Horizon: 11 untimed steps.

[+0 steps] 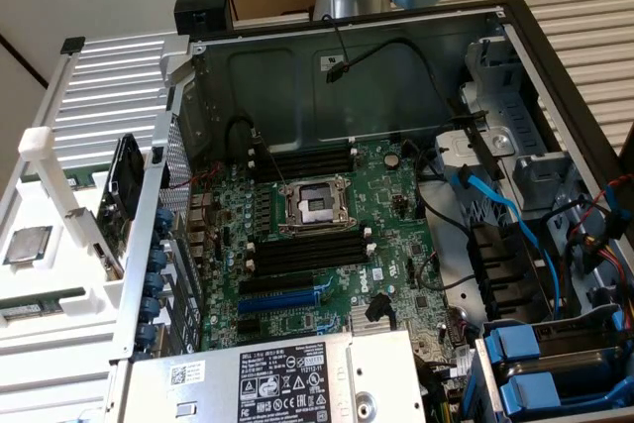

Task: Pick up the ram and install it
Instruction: 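Reach for the ram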

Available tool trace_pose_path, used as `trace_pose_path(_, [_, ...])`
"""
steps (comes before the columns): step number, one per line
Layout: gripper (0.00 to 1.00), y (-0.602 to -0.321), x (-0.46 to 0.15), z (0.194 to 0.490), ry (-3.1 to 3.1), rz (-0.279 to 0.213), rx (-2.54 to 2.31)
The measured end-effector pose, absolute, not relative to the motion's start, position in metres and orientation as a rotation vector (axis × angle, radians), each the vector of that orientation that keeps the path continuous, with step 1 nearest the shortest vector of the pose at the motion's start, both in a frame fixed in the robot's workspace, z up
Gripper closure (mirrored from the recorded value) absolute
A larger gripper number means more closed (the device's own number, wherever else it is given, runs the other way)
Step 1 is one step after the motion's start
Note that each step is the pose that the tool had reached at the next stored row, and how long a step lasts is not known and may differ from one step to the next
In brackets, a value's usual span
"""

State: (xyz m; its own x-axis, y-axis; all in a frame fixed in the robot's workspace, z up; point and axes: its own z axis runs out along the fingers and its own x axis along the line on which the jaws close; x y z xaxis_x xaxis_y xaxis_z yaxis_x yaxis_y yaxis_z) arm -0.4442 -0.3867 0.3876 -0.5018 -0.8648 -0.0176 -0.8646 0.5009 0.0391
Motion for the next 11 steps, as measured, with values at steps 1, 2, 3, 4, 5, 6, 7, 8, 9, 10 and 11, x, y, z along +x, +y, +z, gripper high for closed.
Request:
trace_pose_path(1, [0.89,-0.3867,-0.4442,0.3876,-2.703,-0.067,1.59])
trace_pose_path(2, [0.89,-0.3867,-0.4442,0.3876,-2.658,-0.067,1.663])
trace_pose_path(3, [0.89,-0.3867,-0.4442,0.3876,-2.642,-0.066,1.688])
trace_pose_path(4, [0.89,-0.3867,-0.4442,0.3876,-2.626,-0.066,1.711])
trace_pose_path(5, [0.89,-0.3867,-0.4442,0.3876,-2.611,-0.066,1.734])
trace_pose_path(6, [0.89,-0.3867,-0.4442,0.3875,-2.594,-0.066,1.758])
trace_pose_path(7, [0.89,-0.3867,-0.4442,0.3876,-2.578,-0.066,1.781])
trace_pose_path(8, [0.89,-0.3867,-0.4442,0.3876,-2.561,-0.066,1.804])
trace_pose_path(9, [0.89,-0.3867,-0.4442,0.3876,-2.543,-0.066,1.828])
trace_pose_path(10, [0.89,-0.3867,-0.4442,0.3875,-2.529,-0.066,1.847])
trace_pose_path(11, [0.89,-0.3867,-0.4442,0.3875,-2.527,-0.066,1.849])
